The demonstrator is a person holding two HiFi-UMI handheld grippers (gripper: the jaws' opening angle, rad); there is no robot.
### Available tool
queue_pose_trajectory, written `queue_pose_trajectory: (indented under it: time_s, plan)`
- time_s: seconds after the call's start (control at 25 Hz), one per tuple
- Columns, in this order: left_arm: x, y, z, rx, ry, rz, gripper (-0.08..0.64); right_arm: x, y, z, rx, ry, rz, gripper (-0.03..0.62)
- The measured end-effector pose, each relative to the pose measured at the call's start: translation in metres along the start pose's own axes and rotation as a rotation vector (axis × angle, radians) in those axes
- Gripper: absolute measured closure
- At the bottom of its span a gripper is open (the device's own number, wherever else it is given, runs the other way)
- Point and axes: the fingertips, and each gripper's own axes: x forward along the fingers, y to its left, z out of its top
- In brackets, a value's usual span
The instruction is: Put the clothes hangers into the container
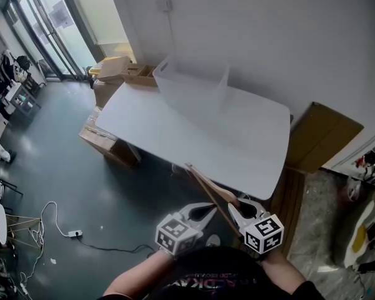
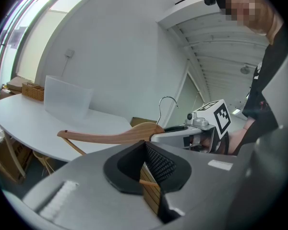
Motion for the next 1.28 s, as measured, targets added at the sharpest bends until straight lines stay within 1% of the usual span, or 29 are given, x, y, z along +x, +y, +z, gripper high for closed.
queue_pose_trajectory:
  time_s: [0.4, 0.68, 1.04, 1.28]
  plan:
    - [-0.012, 0.019, 0.008, -0.009, -0.013, 0.013, 0.554, 0.019, -0.001, 0.01, -0.004, 0.013, -0.008, 0.534]
    - [-0.034, 0.052, 0.02, -0.021, -0.038, 0.021, 0.554, 0.044, 0.009, 0.029, -0.014, 0.009, -0.028, 0.534]
    - [-0.054, 0.099, 0.035, -0.029, -0.053, 0.007, 0.554, 0.086, 0.023, 0.054, -0.017, 0.001, -0.054, 0.534]
    - [-0.068, 0.123, 0.041, -0.029, -0.053, -0.016, 0.554, 0.108, 0.033, 0.067, -0.017, 0.002, -0.081, 0.534]
